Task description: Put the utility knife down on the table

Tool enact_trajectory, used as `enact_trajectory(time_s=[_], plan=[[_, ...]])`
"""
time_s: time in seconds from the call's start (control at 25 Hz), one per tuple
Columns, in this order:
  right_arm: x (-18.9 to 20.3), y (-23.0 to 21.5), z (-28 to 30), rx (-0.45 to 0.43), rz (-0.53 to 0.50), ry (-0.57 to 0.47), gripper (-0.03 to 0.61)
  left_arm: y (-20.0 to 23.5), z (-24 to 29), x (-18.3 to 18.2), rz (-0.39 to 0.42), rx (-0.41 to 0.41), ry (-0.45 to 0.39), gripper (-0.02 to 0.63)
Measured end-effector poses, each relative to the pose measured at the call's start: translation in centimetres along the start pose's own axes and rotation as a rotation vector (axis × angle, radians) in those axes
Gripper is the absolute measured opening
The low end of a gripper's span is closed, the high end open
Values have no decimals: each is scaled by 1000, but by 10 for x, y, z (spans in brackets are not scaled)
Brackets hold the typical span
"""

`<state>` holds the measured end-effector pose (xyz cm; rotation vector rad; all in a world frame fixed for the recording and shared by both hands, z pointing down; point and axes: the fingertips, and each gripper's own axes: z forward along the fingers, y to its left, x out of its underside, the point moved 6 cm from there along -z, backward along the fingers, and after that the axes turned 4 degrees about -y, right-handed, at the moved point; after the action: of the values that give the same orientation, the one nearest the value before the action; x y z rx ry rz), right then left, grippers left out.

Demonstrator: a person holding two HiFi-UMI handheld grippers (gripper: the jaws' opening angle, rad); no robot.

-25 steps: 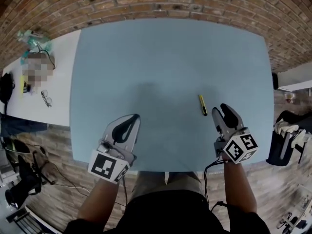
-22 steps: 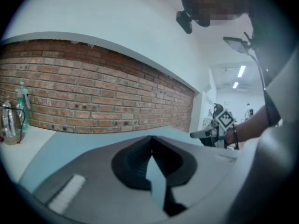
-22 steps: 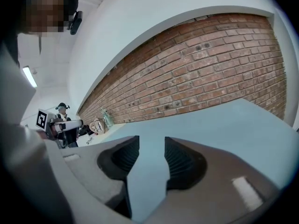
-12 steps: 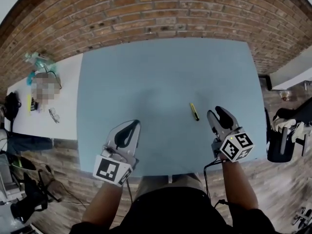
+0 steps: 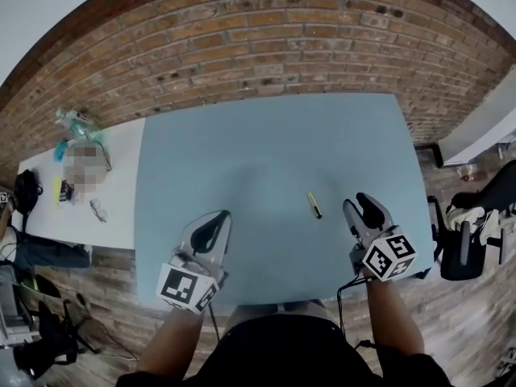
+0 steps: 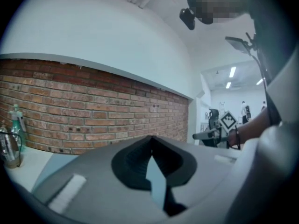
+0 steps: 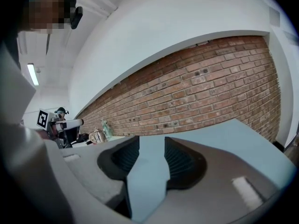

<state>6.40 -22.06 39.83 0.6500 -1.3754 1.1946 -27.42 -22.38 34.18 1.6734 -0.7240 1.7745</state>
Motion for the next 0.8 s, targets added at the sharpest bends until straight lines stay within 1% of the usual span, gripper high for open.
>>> enact_trajectory(time_s=[0.24,0.36,0.56,0.8], plan=[[-20,7,-15,-21,-46,-63,172,1,0,-15,22,8,-26,3],[-31,10,-26,-11,-73,-104,170,1,-3,-23,33,13,-38,3],[-49,11,-45,25,-119,-165,116,5,-5,-35,44,12,-57,3],[-60,10,-59,45,-136,-202,84,3,-7,-41,58,14,-69,3]])
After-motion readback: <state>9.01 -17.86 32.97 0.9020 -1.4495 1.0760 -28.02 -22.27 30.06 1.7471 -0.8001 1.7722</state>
